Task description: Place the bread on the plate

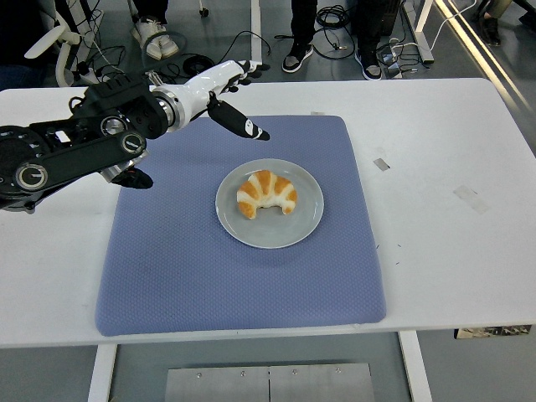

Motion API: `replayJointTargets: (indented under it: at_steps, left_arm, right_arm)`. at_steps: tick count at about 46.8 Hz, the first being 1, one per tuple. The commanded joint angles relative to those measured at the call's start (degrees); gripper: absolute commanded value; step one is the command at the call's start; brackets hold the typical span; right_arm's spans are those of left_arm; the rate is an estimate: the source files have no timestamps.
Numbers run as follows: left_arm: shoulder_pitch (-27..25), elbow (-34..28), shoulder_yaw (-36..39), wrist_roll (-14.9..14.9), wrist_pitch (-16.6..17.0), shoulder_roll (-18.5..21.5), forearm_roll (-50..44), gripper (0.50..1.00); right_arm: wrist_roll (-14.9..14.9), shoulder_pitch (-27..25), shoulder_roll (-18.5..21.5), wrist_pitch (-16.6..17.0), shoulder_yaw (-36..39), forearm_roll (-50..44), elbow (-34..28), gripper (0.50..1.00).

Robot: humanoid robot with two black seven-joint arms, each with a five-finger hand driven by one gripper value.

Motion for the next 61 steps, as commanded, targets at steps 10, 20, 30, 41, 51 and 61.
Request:
replayJointTargets:
  at_steps: [10,20,30,41,51,61]
  left_arm:
    - [7.0,3.2,-7.0,-16.1,-0.3,7.6,-6.4,0.968]
    - [14.2,6.3,-15.2,-24.9,-0.3,12.0,-10.9,0.968]
    - [21.4,6.7,-26.3,-26.2,-0.3,13.2,-11.0,0.966]
    - [28.8,8.3,-35.9,-28.4,-1.2,13.1,-11.5,0.968]
    - [31.2,10.2,-37.3,-28.4,-1.2,13.3,-14.0,0.968]
    - [31.2,12.2,-36.9,-28.3,-1.2,14.0,-14.0,0.968]
  right_arm:
    - [0.0,0.1,0.0,0.0,0.0,0.0,0.0,1.000]
    - [0.0,0.1,0.0,0.0,0.1,0.0,0.0,1.000]
    - [0.0,0.1,0.0,0.0,0.0,0.0,0.0,1.000]
    - [0.0,0.1,0.0,0.0,0.0,0.0,0.0,1.000]
    - [0.0,0.0,0.0,0.0,0.1,0.0,0.0,1.000]
    - [0.0,0.0,0.0,0.0,0.1,0.0,0.0,1.000]
